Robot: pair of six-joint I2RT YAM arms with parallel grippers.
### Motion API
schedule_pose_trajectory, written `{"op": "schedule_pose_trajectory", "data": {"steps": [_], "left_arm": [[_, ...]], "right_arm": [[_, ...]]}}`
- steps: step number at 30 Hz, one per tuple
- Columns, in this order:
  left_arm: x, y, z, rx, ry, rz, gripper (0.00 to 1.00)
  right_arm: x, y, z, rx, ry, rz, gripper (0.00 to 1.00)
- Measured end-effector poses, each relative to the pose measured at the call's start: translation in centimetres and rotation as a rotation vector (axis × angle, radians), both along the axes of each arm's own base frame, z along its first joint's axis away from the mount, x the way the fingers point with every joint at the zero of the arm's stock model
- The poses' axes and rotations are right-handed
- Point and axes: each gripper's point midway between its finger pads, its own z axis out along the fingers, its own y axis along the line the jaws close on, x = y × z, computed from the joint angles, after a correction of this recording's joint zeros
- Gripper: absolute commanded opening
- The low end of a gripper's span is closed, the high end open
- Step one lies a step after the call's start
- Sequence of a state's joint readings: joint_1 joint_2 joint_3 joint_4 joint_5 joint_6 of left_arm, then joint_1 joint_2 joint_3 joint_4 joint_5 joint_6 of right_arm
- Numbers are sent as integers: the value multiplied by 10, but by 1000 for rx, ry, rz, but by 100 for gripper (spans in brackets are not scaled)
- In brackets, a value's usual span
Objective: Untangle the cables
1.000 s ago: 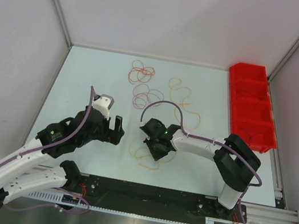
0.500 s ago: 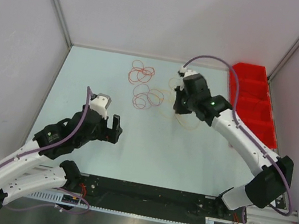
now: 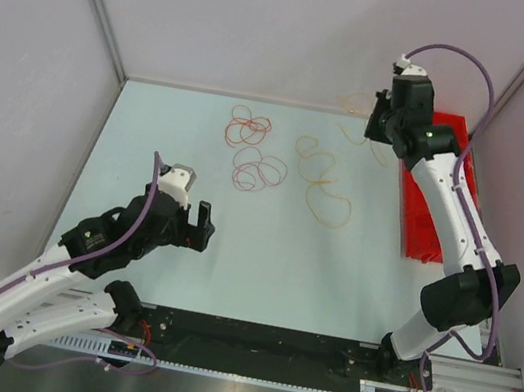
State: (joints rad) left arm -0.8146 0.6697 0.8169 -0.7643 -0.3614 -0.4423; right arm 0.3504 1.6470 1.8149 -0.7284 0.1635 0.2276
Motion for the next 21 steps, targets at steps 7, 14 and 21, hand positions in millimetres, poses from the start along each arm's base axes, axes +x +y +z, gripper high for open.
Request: {"op": "schedule_pose_trajectory", "data": {"steps": [7,14,21], "left_arm": [[0,0,-1,3,2,0,100],[1,0,-2,11,4,-1,100],[2,0,-2,10,3,3,100]], "right_arm": [[43,-63,7,77,-17,-147,0],[80,-109,3,226,-24,-234,0],[101,-145,-7,462,-41,-333,0]]}}
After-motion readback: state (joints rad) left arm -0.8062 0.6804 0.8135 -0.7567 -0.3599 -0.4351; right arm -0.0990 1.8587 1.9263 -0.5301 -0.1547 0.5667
